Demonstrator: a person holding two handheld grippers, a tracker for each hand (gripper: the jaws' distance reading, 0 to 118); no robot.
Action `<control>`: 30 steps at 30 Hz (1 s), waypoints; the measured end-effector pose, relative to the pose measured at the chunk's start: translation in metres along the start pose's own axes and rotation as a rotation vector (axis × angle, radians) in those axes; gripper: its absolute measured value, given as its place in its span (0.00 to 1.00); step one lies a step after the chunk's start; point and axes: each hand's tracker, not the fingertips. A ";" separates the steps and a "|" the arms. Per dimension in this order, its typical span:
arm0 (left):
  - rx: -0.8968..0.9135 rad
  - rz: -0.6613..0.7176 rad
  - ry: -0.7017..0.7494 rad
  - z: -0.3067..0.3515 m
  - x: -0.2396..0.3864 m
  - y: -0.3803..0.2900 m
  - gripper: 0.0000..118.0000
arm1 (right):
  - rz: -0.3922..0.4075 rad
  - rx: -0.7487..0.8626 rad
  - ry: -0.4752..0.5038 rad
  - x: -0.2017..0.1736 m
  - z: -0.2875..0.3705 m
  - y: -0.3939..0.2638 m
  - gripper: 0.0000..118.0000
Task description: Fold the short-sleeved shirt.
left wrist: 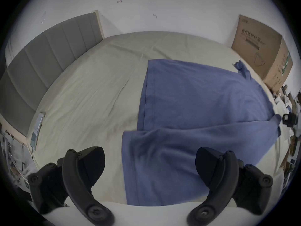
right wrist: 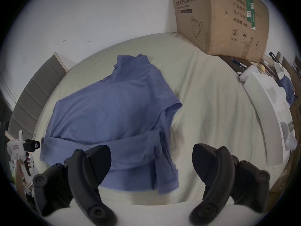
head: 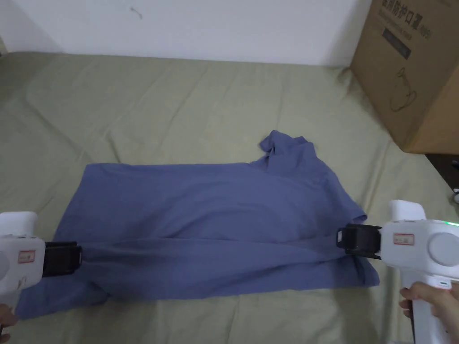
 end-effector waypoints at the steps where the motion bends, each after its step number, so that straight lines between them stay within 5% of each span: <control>1: -0.002 0.021 -0.020 0.009 -0.005 -0.006 0.95 | -0.004 0.009 -0.001 0.001 0.009 -0.006 0.84; 3: -0.019 0.052 -0.023 0.026 -0.009 -0.020 0.92 | -0.019 0.051 0.055 0.002 0.029 -0.020 0.59; 4: -0.028 0.064 -0.016 0.034 -0.011 -0.029 0.82 | -0.027 0.051 0.087 0.003 0.038 -0.028 0.46; 7: 0.017 0.050 -0.005 0.060 -0.012 -0.064 0.59 | 0.001 0.065 0.135 -0.001 0.062 -0.056 0.35; 8: 0.008 0.050 0.004 0.064 -0.012 -0.074 0.21 | 0.022 0.071 0.128 -0.006 0.067 -0.065 0.25; 9: 0.001 0.048 0.011 0.065 -0.012 -0.081 0.01 | 0.039 0.068 0.113 -0.010 0.072 -0.073 0.17; 11: -0.034 0.080 -0.013 0.061 -0.017 -0.091 0.00 | 0.040 0.067 0.112 -0.013 0.075 -0.088 0.00; 17: 0.009 0.153 -0.052 0.057 -0.015 -0.087 0.00 | 0.020 0.034 0.072 -0.018 0.073 -0.114 0.00; 18: 0.014 0.148 -0.058 0.053 -0.016 -0.082 0.08 | 0.011 0.024 0.079 -0.018 0.072 -0.116 0.00; 19: 0.017 0.147 -0.062 0.049 -0.014 -0.078 0.27 | 0.014 0.025 0.078 -0.018 0.072 -0.119 0.00; 20: 0.018 0.149 -0.064 0.041 -0.014 -0.072 0.61 | 0.019 0.019 0.073 -0.019 0.072 -0.119 0.00; 21: 0.009 0.143 -0.059 0.030 -0.016 -0.068 0.79 | 0.026 0.012 0.064 -0.020 0.072 -0.119 0.00; 22: -0.009 0.144 -0.033 0.020 -0.018 -0.064 0.82 | 0.028 0.011 0.062 -0.021 0.073 -0.121 0.00; 25: -0.068 0.208 0.037 -0.006 -0.030 -0.057 0.80 | 0.018 0.002 0.069 -0.019 0.073 -0.121 0.00; 28: -0.119 0.155 0.072 -0.012 -0.016 -0.060 0.64 | 0.024 -0.005 0.061 -0.015 0.070 -0.119 0.00; 30: -0.055 0.112 0.084 -0.001 -0.005 -0.058 0.21 | 0.027 -0.008 0.049 -0.013 0.067 -0.115 0.00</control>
